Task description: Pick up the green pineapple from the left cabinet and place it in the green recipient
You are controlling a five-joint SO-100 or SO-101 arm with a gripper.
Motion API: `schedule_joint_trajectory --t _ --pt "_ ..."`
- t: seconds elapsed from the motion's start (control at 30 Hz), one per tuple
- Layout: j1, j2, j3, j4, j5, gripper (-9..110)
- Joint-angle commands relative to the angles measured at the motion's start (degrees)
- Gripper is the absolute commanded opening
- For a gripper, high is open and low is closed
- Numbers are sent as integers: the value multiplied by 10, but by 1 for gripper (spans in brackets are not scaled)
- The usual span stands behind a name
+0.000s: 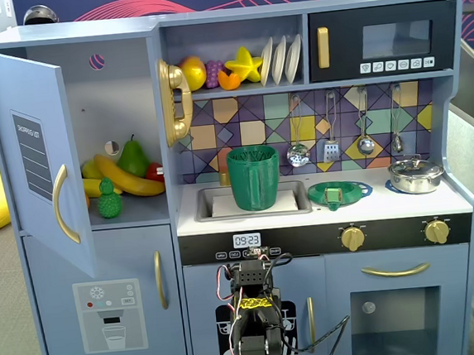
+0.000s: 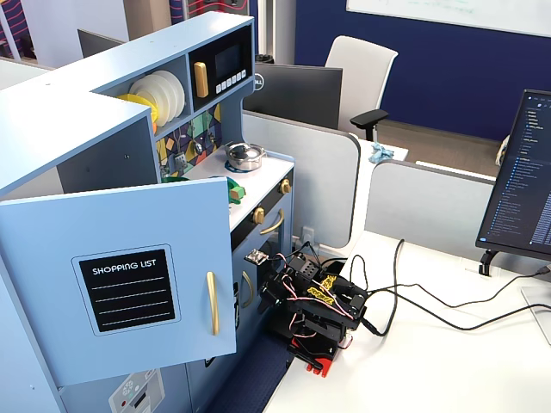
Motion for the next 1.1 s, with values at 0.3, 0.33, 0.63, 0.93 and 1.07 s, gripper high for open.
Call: schedule_joint_trajectory --t 0.3,0.33,0.63,0.93,1.07 --pt "-4 -6 1 105 0 0" --pt "-7 -6 1 102 -11 0" --pt "-182 -39 -135 -163 -92 0" --pt "-336 -218 -380 -421 -186 4" --pt "-357 -307 -433 -511 -155 7"
